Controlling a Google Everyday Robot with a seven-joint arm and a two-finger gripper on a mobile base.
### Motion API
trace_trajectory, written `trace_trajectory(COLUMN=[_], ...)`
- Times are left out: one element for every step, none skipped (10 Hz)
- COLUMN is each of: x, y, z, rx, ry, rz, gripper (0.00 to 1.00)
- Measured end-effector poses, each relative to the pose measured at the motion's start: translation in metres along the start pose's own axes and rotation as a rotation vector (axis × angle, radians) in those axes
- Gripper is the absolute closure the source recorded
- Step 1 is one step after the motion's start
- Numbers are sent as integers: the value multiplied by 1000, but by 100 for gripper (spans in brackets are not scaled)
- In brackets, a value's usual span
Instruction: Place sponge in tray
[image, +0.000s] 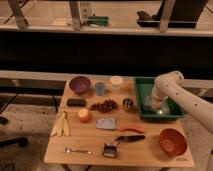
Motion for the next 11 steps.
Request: trace_trajectory(x=[10,25,32,35,32,31,32,30,27,25,26], y=[-5,-15,-18,-22,-25,-29,-31,-32,-36,-39,-42], z=[4,9,11,14,17,20,20,21,22,21,18], rx=[14,68,106,139,154,170,180,187,198,207,217], ry=[5,-2,-4,-3,-11,-14,-15,-17,-18,-17,-13], rz=[7,8,6,1,2,2,2,1,-5,-9,-11], gripper=[100,100,100,100,100,100,100,100,100,100,100])
